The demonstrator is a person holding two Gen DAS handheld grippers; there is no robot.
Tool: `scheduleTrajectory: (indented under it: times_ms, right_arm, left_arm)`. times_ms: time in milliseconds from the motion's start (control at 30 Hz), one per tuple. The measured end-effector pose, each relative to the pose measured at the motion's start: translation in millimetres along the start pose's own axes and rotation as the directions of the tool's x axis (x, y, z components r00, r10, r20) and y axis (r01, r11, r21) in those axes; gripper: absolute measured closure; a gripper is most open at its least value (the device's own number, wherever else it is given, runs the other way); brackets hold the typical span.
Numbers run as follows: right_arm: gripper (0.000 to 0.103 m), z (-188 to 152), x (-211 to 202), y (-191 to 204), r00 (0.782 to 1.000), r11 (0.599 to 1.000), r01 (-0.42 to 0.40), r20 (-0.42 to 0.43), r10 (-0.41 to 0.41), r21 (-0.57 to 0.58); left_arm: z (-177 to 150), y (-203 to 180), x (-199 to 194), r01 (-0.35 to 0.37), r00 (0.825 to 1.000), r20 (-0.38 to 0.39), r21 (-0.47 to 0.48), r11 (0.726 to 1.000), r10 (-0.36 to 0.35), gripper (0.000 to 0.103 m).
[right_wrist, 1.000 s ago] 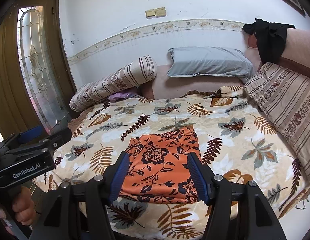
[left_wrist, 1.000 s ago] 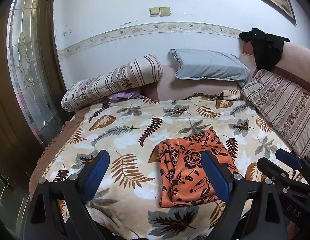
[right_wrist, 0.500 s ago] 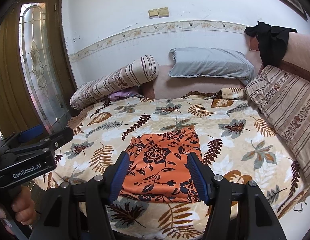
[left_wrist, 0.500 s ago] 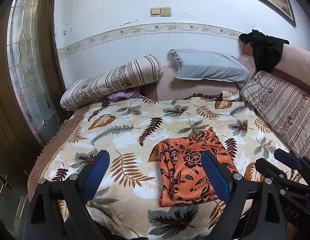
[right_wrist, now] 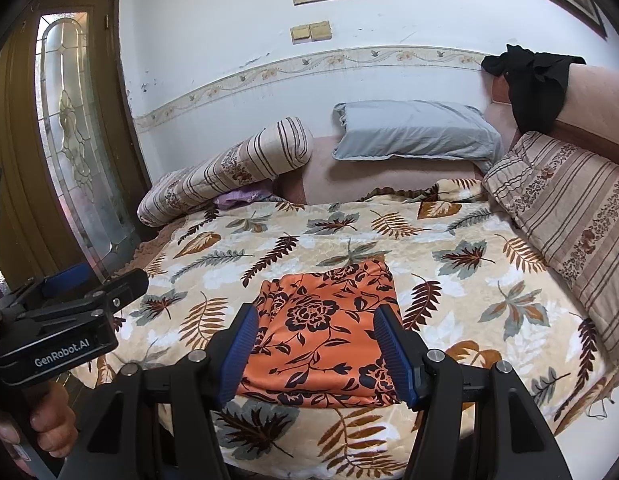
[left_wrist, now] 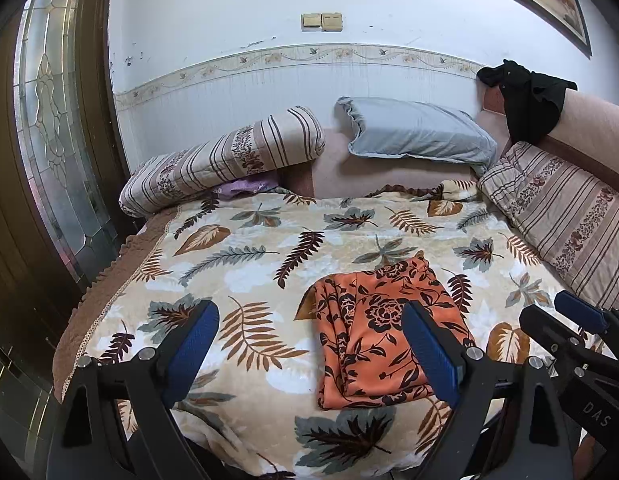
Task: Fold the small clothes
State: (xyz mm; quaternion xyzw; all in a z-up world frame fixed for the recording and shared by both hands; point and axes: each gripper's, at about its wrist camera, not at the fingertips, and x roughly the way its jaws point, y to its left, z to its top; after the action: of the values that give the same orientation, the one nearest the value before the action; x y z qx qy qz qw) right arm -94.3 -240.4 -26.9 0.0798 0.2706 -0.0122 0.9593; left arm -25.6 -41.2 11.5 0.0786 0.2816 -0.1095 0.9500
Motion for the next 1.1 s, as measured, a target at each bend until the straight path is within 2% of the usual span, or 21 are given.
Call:
scheduleTrajectory:
  times_ms: [600,1100]
  right_arm:
    - [0.039,-3,3,5,1.0,1.0,0.008,-0.011,-0.008,-0.001]
    - [0.039,-4,35,12,0.998,1.0,0.004,-0.06,-0.005,-0.007]
  left_arm:
    - [-5,7,5,-0.004,1.0,-0.018,-0.028,1.0,0.003,0.01]
    - [-13,16,36,-0.006,0.997,-0.071,-0.048,0.999,0.003,0.01]
